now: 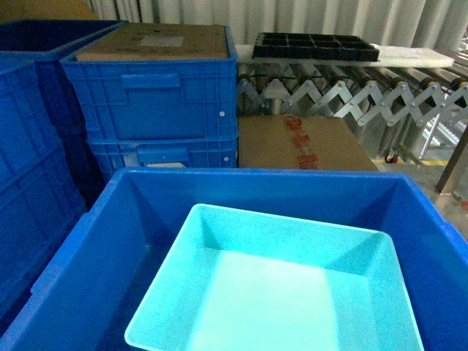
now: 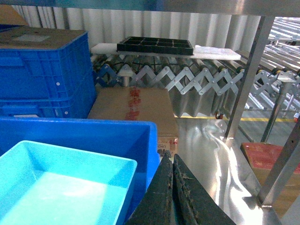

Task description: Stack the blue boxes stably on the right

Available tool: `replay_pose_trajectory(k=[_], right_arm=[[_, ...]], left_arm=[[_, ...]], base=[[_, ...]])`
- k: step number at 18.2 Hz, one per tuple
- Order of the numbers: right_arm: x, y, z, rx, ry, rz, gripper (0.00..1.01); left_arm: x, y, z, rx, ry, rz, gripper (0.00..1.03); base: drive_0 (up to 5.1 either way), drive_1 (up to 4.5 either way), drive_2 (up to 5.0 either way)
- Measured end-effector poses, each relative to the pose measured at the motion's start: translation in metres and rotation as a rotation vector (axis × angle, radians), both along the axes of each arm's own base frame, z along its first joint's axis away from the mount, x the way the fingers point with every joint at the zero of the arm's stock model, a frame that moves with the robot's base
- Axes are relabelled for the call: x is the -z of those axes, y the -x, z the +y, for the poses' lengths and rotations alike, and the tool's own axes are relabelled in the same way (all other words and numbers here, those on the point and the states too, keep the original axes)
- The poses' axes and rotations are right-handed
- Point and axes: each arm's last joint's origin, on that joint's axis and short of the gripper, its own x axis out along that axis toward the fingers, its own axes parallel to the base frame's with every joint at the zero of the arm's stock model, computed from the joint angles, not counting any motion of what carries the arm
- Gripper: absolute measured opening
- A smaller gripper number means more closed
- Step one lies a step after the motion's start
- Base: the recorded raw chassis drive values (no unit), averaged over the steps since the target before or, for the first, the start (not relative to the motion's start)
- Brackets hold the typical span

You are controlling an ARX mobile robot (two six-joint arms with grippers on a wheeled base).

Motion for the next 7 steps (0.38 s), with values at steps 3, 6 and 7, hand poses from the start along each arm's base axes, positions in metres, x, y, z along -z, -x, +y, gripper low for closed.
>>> replay_pose_trajectory(k=[3, 6, 7], right_arm=[[0.0000, 0.0000, 0.0000, 0.000, 0.000, 0.000, 0.02], [0.0000, 0.0000, 0.0000, 0.000, 0.000, 0.000, 0.02], [0.0000, 0.0000, 0.0000, 0.000, 0.000, 0.000, 0.02]], left_arm=[[0.0000, 0.0000, 0.0000, 0.000, 0.000, 0.000, 0.02], [0.0000, 0.0000, 0.0000, 0.000, 0.000, 0.000, 0.02], [0.0000, 0.0000, 0.0000, 0.000, 0.000, 0.000, 0.02]], base=[[0.0, 0.00, 0.0], [0.0, 0.00, 0.0], [0.0, 0.00, 0.0]])
